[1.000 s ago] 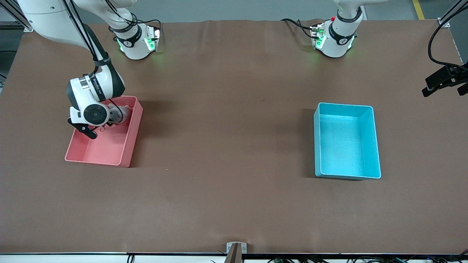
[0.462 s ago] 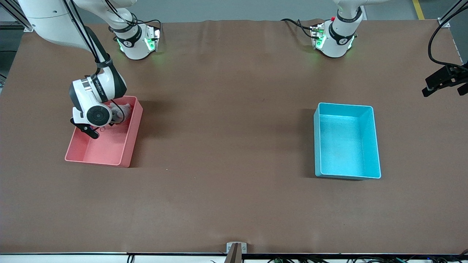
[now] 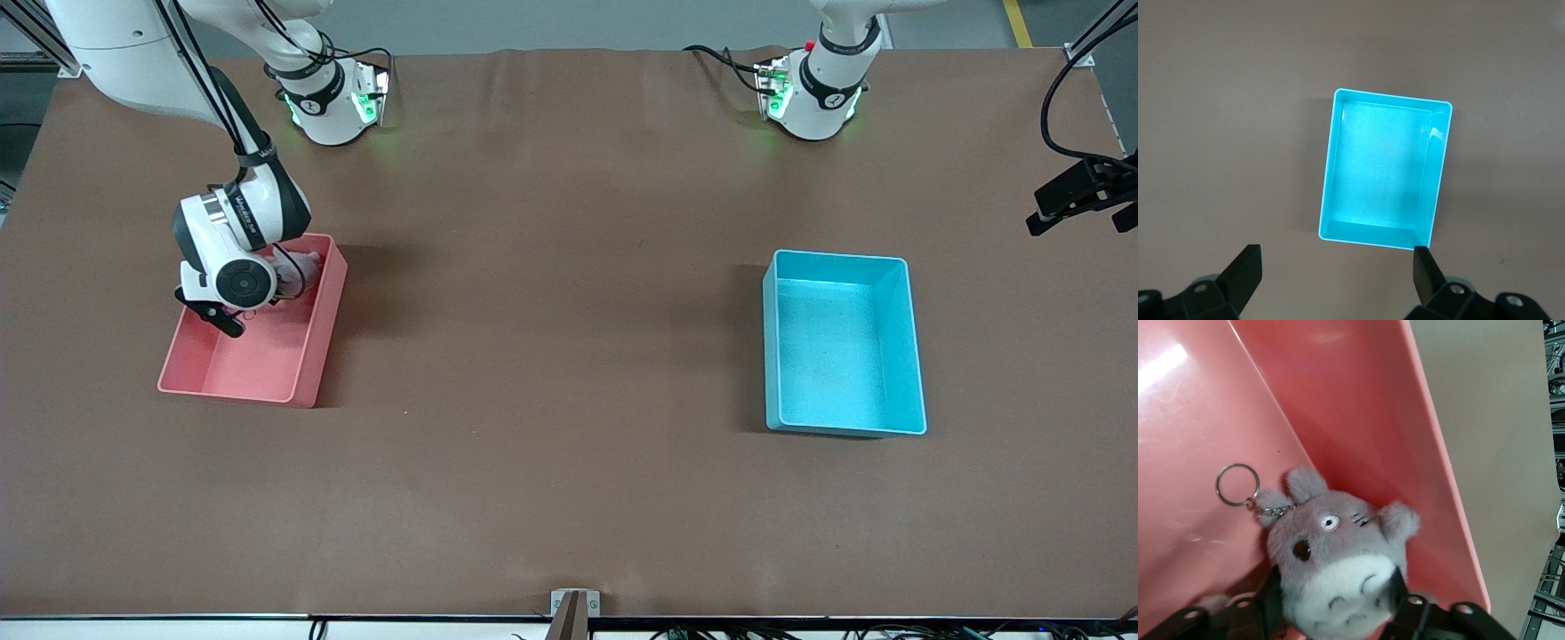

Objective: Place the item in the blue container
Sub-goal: 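Close the right gripper on the keychain Totoro inside the pink box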

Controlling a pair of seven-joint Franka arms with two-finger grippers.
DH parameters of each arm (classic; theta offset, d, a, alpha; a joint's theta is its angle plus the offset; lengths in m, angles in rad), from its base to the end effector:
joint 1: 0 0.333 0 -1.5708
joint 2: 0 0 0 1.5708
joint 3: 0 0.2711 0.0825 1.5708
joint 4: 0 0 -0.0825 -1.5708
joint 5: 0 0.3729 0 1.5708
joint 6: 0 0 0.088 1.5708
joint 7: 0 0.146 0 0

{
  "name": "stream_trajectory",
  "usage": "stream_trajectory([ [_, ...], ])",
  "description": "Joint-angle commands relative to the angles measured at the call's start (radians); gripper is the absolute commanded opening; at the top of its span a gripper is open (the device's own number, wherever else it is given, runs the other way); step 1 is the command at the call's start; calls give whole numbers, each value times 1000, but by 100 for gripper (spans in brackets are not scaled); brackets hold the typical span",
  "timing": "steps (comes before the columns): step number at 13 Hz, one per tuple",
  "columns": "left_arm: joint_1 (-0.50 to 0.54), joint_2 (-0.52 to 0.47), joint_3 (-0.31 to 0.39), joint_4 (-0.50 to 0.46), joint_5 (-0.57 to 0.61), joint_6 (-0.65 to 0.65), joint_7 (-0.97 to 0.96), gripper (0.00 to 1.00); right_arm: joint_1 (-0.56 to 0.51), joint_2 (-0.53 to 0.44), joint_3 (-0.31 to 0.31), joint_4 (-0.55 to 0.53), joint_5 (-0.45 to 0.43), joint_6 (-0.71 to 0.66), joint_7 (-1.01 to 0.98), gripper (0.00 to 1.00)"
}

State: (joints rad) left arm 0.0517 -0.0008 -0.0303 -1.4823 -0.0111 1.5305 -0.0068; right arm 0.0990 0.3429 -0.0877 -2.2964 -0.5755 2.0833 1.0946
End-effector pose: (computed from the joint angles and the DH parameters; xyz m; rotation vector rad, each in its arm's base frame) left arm 0.5413 0.0099 0.5781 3.1297 0.0430 0.0768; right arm 0.4313 -0.0453 0.1115 2.3385 -0.7939 -0.2971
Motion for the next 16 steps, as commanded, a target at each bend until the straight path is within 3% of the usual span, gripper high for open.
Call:
stream_trajectory([
  [1,0,-4,0,2,7,-3,5,100,2,5,5,-1,-26,-12,39,52],
  [7,0,-4,0,2,7,-3,5,100,1,5,5,9,-15,-12,41,3],
  [9,0,-4,0,2,7,-3,5,100,1,2,6,23,-15,-26,39,0],
  [12,0,-4,0,2,7,-3,5,100,18,1,35,89,-3,-151,37,0],
  [16,0,-4,0,2,7,-3,5,100,18,1,89,204,83,-325,21,0],
])
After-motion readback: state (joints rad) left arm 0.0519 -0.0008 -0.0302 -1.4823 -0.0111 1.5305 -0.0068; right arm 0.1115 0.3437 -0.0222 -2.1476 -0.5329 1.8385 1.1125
